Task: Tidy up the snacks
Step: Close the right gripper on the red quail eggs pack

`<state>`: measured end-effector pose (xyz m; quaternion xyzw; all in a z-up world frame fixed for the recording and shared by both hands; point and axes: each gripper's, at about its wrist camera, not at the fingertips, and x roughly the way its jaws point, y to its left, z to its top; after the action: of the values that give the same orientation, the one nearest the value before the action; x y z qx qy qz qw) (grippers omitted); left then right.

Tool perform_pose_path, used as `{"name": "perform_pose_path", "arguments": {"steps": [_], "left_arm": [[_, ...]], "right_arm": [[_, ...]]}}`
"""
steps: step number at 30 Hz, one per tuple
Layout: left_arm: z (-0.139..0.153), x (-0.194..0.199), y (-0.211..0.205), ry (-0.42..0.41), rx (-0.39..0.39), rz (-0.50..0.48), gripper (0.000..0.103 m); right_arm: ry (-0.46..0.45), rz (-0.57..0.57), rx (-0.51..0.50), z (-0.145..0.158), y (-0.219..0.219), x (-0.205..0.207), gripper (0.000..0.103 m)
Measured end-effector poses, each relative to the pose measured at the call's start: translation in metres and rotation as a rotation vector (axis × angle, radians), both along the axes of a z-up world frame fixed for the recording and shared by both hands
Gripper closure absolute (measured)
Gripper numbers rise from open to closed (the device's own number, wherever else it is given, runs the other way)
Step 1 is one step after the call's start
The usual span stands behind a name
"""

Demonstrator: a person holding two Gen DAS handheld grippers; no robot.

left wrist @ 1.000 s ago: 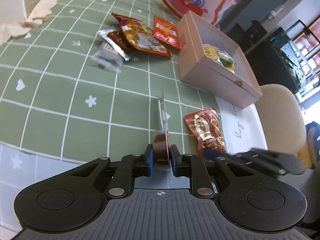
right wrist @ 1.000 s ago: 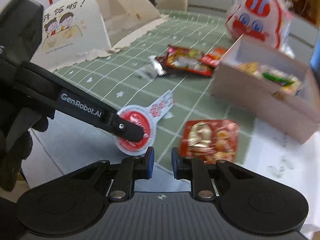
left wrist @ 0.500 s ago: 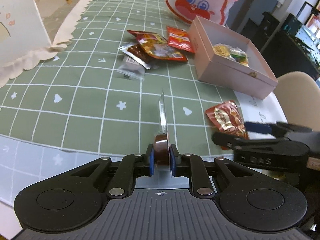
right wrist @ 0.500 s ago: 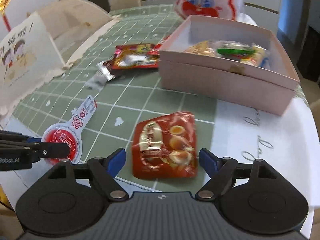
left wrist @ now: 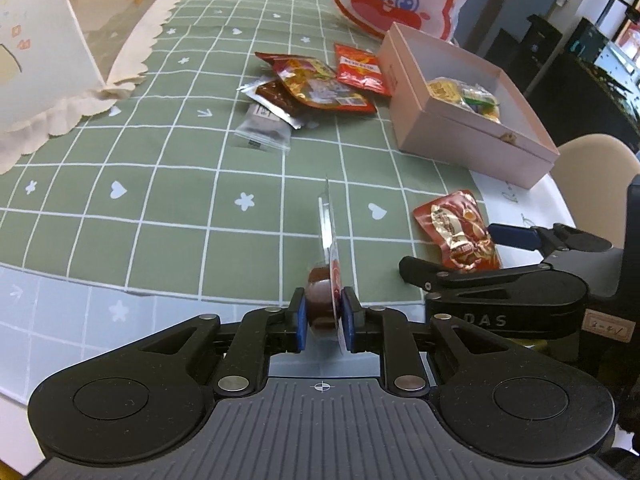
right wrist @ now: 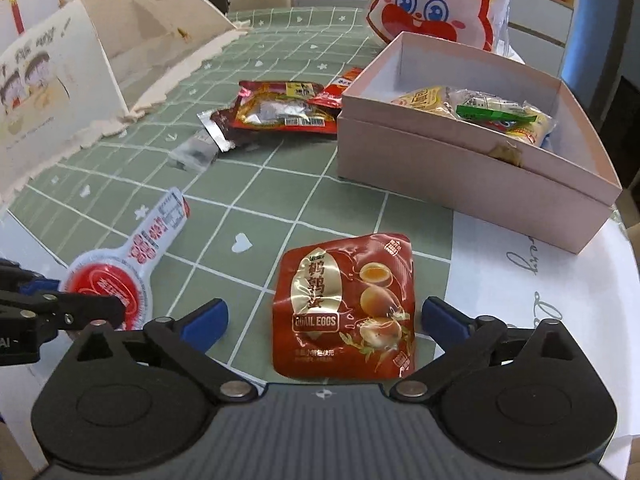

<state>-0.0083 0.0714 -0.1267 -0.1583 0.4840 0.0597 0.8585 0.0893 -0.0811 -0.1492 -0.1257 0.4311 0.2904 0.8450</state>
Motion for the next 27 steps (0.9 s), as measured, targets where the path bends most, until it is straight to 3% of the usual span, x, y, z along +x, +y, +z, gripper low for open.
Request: {"name": "perform_pose_path", "arguments": {"steps": [8, 15, 18, 20, 21, 27], "left_arm": [[-0.005, 0.002, 0.003, 0.033, 0.001, 0.025, 0.074], [-0.006, 0.002, 0.003, 0.030, -0.011, 0.031, 0.074], [-0.006, 0.002, 0.004, 0.028, -0.013, 0.034, 0.074], [-0.006, 0.002, 0.004, 0.028, -0.014, 0.036, 0.074], [-0.005, 0.002, 0.004, 0.028, -0.014, 0.037, 0.074], [-0.005, 0.001, 0.004, 0.028, -0.013, 0.042, 0.074]], "right_arm": [[-0.009, 0.041, -0.008, -0.001, -0.001, 0.003, 0.000], [-0.014, 0.048, -0.001, -0.001, -0.002, 0.007, 0.001], [-0.028, 0.039, -0.002, 0.001, -0.003, 0.006, 0.011], [-0.037, 0.052, 0.000, 0.004, -0.004, 0.005, 0.028], [-0.035, 0.061, 0.001, 0.006, -0.005, 0.004, 0.031], [0.019, 0.107, 0.000, 0.011, -0.017, -0.006, 0.031]]}}
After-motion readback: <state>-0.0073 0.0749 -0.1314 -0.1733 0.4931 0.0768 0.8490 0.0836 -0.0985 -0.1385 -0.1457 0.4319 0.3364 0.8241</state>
